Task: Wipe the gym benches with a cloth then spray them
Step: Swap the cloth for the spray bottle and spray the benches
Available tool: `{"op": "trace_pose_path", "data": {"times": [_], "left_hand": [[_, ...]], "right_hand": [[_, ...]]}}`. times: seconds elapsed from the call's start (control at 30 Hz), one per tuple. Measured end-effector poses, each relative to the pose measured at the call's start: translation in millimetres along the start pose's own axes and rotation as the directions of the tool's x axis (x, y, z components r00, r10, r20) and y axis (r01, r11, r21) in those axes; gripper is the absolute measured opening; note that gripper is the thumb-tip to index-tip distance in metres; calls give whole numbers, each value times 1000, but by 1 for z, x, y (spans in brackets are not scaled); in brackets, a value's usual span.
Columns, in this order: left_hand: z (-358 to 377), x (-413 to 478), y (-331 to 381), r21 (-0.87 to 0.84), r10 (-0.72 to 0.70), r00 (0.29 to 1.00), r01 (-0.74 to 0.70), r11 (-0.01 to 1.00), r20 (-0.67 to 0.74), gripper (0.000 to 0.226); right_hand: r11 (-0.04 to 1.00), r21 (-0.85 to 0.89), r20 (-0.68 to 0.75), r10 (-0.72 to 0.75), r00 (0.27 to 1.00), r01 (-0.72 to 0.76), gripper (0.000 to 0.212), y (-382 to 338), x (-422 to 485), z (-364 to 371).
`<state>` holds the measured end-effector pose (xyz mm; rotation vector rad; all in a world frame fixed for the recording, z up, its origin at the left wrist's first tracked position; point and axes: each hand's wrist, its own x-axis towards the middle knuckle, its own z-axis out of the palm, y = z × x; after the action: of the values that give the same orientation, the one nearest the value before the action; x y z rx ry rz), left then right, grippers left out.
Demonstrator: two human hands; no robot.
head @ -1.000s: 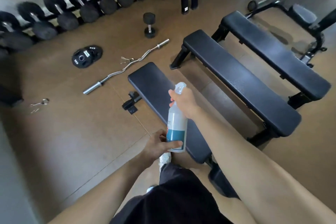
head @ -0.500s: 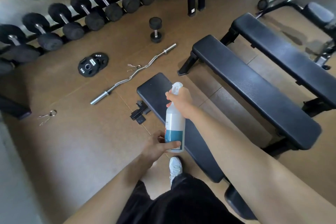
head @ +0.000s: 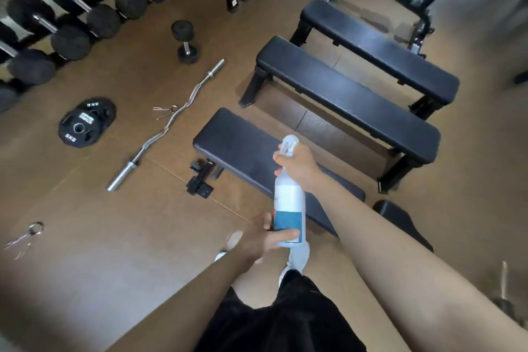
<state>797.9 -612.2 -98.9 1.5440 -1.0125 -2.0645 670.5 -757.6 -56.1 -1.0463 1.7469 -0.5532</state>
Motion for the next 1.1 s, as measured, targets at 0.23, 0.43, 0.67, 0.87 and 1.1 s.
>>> {"op": "trace_pose_path", "data": {"times": [0.23, 0.43, 0.67, 0.87, 1.1], "left_hand": [[26, -11, -22, 151, -37, 989, 16, 988, 140, 50], [80, -16, -40, 275, -72, 969, 4, 961, 236, 41], [160, -30, -67, 350, -89, 955, -16, 937, 284, 66], [240, -45, -75, 436, -129, 925, -43, 899, 357, 33], [320, -53, -85, 529, -156, 881, -119, 840, 447, 38]], "right_hand": [[974, 197, -225, 156, 962, -112, 14, 55, -55, -43], [936, 322, -294, 241, 925, -141, 17, 113, -104, -95], [895, 416, -386, 333, 860, -161, 22, 193, -156, -156], [853, 498, -477, 418, 773, -154, 19, 253, -203, -219], [764, 636, -514, 525, 678, -109, 16, 321, -255, -282]]}}
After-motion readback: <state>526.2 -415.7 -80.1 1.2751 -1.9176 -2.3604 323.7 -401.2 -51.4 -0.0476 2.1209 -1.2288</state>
